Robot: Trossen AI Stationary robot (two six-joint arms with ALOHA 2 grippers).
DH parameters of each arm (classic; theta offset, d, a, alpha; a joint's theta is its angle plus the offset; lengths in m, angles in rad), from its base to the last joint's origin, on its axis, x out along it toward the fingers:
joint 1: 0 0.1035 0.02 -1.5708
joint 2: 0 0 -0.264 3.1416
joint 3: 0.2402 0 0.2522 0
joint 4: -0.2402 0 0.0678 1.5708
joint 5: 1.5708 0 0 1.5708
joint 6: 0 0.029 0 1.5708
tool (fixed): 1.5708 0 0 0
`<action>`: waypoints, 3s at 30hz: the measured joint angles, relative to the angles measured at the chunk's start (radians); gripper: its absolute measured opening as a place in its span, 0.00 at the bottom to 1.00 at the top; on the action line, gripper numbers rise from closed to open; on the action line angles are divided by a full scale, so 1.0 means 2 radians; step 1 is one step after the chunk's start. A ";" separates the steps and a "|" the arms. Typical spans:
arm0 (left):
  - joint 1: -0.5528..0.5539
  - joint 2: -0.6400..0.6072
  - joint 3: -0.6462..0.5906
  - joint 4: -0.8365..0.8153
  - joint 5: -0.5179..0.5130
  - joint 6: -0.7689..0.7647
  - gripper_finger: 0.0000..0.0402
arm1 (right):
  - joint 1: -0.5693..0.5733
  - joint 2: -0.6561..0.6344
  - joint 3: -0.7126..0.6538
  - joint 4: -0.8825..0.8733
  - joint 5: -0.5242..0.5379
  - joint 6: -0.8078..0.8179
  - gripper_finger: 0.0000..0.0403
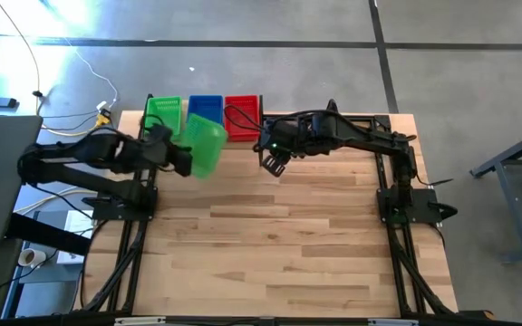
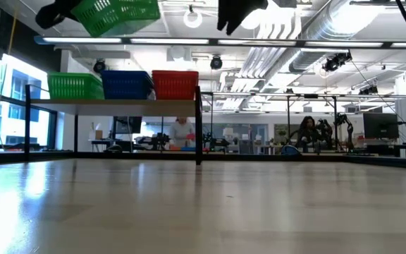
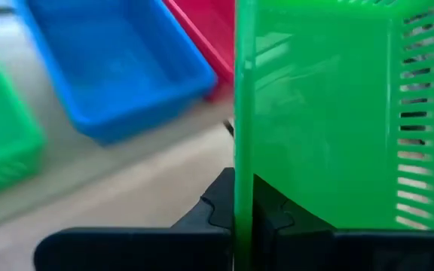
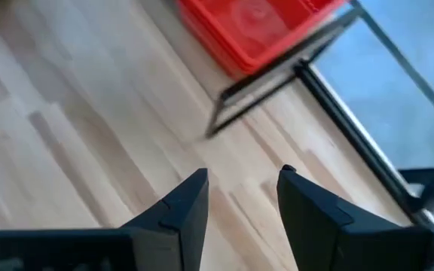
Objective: Stack baskets on shelf by color
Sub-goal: Stack the green bin on top of the green bin on the shelf
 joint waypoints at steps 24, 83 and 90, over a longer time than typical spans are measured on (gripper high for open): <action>0.252 -0.026 0.109 -0.136 0.019 0.074 0.00 | -0.059 0.001 -0.001 -0.011 -0.044 -0.094 0.36; 0.541 0.119 0.087 -0.181 0.153 0.169 0.00 | -0.119 0.001 -0.001 -0.023 -0.164 -0.281 0.36; 0.560 0.119 0.087 -0.178 0.163 0.182 0.00 | -0.119 0.001 -0.001 -0.022 -0.164 -0.275 0.36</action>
